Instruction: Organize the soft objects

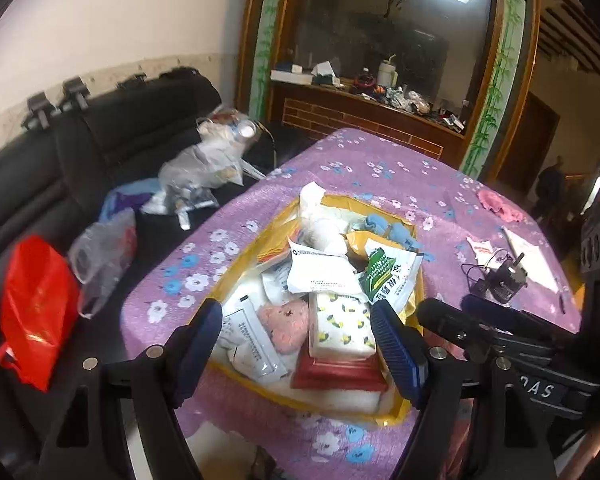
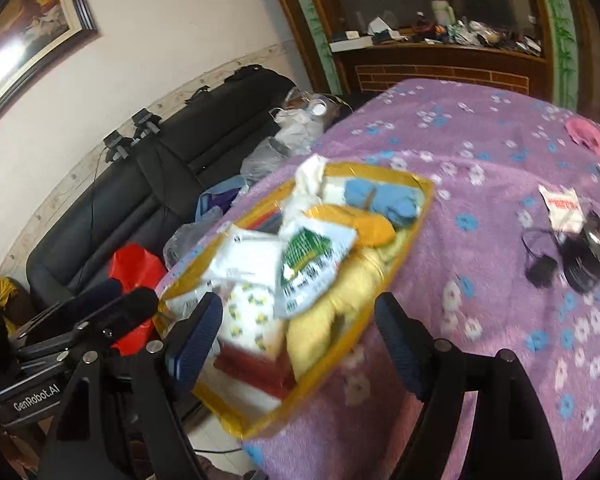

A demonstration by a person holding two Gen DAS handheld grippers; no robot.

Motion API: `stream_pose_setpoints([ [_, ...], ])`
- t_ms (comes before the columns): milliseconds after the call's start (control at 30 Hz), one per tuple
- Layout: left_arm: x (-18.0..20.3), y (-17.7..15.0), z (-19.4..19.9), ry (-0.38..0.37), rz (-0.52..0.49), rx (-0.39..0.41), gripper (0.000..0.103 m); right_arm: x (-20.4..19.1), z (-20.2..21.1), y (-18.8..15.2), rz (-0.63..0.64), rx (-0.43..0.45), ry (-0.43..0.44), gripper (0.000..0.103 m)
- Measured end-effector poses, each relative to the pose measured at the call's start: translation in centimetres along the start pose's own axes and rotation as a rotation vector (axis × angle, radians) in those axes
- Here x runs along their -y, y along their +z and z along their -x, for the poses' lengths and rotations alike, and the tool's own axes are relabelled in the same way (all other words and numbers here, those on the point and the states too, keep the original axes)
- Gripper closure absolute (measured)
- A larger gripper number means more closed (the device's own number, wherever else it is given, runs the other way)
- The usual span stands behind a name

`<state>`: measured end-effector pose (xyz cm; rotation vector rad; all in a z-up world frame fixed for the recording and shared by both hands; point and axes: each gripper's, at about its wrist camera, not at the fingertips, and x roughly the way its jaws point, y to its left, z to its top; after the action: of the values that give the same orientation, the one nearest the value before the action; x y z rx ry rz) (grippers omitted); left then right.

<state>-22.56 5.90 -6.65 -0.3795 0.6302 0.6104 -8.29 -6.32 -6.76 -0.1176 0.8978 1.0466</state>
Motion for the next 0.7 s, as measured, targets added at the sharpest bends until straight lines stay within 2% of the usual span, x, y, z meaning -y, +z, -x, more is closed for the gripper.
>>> stream_pose_setpoints([
  [233, 1.5, -1.9, 2.4, 0.018, -0.040, 0.034, 0.023, 0.0, 2.8, -1.2, -0.011, 0.033, -0.045, 0.025],
  [700, -0.3, -4.4, 6.2, -0.059, -0.009, 0.011, 0.023, -2.9, 6.0, -3.4, -0.010, 0.067, -0.084, 0.025],
])
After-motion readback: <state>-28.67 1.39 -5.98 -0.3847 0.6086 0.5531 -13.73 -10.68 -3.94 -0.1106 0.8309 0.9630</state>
